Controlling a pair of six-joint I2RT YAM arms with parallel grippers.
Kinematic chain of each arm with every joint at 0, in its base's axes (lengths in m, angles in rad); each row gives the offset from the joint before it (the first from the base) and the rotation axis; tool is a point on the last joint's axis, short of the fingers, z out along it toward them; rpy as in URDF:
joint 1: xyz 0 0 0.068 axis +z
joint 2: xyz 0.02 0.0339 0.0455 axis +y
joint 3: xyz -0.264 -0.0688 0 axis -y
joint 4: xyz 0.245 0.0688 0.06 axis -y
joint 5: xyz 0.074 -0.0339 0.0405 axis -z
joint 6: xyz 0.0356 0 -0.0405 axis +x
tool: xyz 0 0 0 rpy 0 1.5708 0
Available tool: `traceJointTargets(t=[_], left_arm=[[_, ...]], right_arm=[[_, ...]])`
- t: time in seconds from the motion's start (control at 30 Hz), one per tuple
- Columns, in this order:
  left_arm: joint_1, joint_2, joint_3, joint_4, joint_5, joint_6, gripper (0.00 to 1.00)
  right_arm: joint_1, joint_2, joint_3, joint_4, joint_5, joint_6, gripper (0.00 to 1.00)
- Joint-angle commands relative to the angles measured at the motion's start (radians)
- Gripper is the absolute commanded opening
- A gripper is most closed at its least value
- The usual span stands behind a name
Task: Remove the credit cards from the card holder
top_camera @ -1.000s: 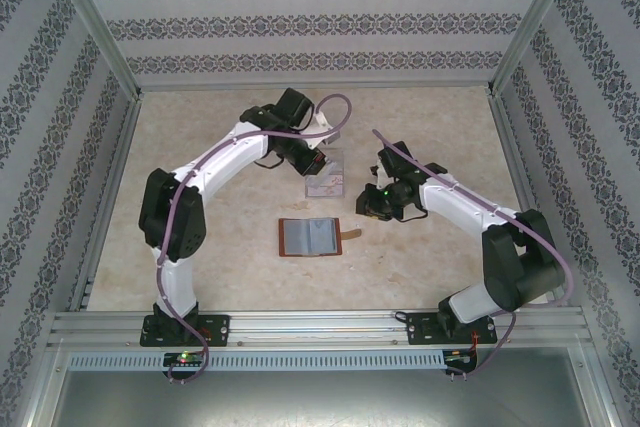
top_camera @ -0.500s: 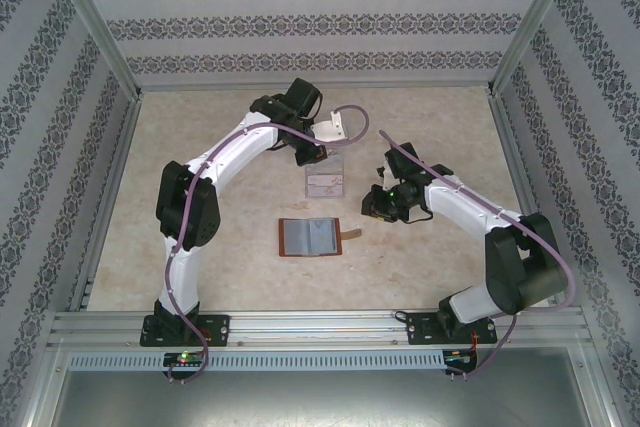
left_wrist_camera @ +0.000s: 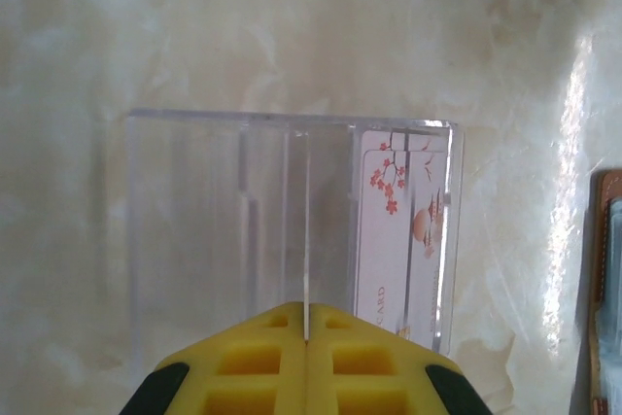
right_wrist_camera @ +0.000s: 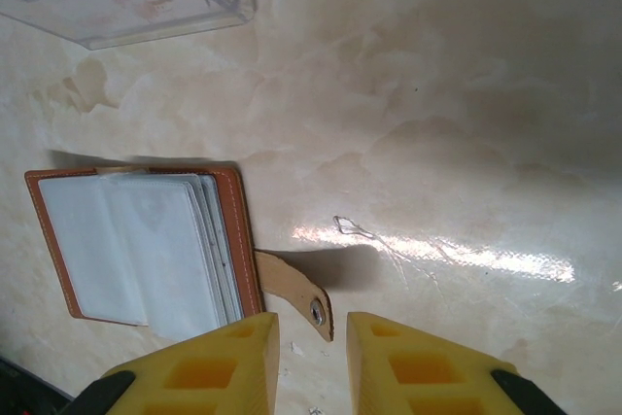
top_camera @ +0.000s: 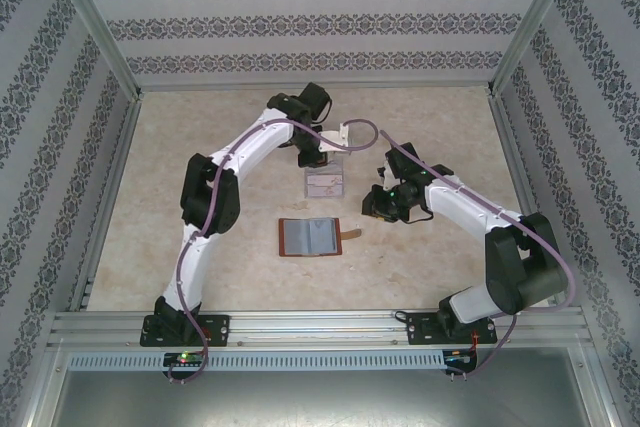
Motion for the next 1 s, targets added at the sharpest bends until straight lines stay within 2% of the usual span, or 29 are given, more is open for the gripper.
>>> traceJointTargets(t=[0.0, 0.37, 0.47, 0.67, 0.73, 0.8, 0.97], left_arm=[[-0.021, 0.045, 0.078, -0.180, -0.023, 0.063, 0.00], [-0.052, 0.163, 0.257, -0.388, 0.003, 0.115, 0.00], [-0.063, 0.190, 0.291, -0.422, -0.032, 0.126, 0.00], [-0.068, 0.224, 0.352, -0.384, -0.122, 0.083, 0.17], [-0.068, 0.219, 0.366, -0.368, -0.117, 0.081, 0.28], [-0.068, 0.210, 0.369, -0.348, -0.115, 0.077, 0.31], [-0.064, 0.201, 0.369, -0.303, -0.156, 0.073, 0.32]], right_arm=[[-0.008, 0.006, -0.029, -0.002, 0.003, -0.017, 0.27], [-0.009, 0.024, -0.034, 0.015, -0.009, -0.015, 0.27], [-0.009, 0.034, -0.032, 0.016, -0.011, -0.015, 0.27], [-0.008, 0.047, -0.030, 0.025, -0.016, -0.011, 0.27], [-0.009, 0.047, -0.030, 0.027, -0.017, -0.010, 0.27], [-0.009, 0.048, -0.031, 0.026, -0.017, -0.009, 0.27], [-0.007, 0.047, -0.031, 0.029, -0.017, -0.004, 0.27]])
